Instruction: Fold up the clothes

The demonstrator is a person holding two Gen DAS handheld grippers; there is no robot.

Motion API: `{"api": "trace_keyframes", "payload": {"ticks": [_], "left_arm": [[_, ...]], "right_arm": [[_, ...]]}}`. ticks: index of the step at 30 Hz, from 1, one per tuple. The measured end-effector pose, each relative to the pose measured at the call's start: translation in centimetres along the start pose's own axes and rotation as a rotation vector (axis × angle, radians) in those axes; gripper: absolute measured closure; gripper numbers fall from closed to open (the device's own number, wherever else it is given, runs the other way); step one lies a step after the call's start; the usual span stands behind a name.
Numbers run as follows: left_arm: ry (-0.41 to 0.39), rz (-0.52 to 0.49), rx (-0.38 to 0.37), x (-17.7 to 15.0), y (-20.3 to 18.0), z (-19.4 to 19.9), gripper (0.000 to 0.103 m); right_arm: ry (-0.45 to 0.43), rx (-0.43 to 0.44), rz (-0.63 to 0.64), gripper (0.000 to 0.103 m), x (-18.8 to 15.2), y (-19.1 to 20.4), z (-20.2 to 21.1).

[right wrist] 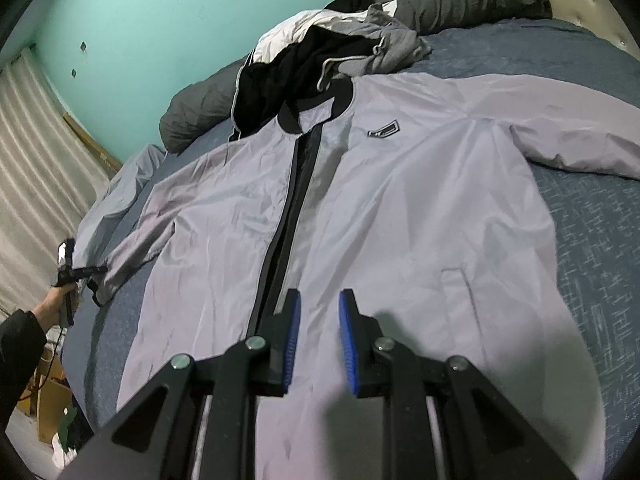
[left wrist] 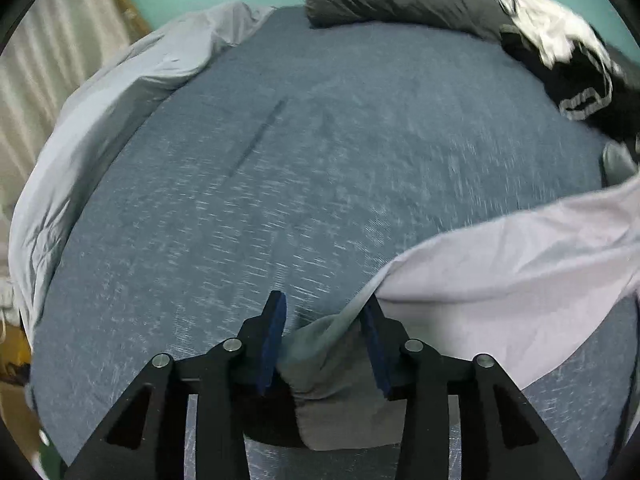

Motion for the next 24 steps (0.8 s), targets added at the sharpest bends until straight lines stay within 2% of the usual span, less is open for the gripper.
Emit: {"api": "trace_keyframes", "payload": {"ticks": [2, 3, 5, 9, 14, 16, 24], "left_arm": [[-0.025, 0.027, 0.014, 0.0, 1.1, 0.6, 0.052], [-0.035, 0.044, 0.012, -0.2, 1.6, 0.9, 0.046], [-0.040, 0.091, -0.027, -1.4, 2.6, 1.5, 0.042], [0.005, 0.188, -0.147, -4.7, 3.2, 0.6, 0.036], [0.041, 0.383, -0.305, -7.5, 3.0, -1.0, 0.036], [0.048, 0.421, -0.346, -8.2, 2.4, -1.3, 0.036], [0.054, 0.457, -0.379, -7.5, 0.4, -3.0, 0.036]], "right_arm": [[0.004, 0.006, 0.003, 0.084, -0.1, 0.2, -0.2], [0.004, 0.009, 0.004, 0.084, -0.2, 0.3, -0.2], [0.000, 0.015, 0.010, 0.084, -0.2, 0.6, 0.0], [-0.010, 0.031, 0.012, 0.084, 0.0, 1.1, 0.6], [-0.021, 0.041, 0.019, 0.084, -0.1, 1.6, 1.5], [-0.024, 0.042, 0.013, 0.084, 0.0, 1.5, 1.6], [-0.008, 0.038, 0.014, 0.084, -0.4, 1.3, 0.9]]}}
Point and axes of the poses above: each gripper's, at about its wrist camera, not at the fingertips, and z roughly against the way its jaws point, y to its left, x to its top, the point moved 7 cm from there along -z, roughly the way its jaws point, and after that the axes turned 7 degrees about y, right-handed, at the moved point
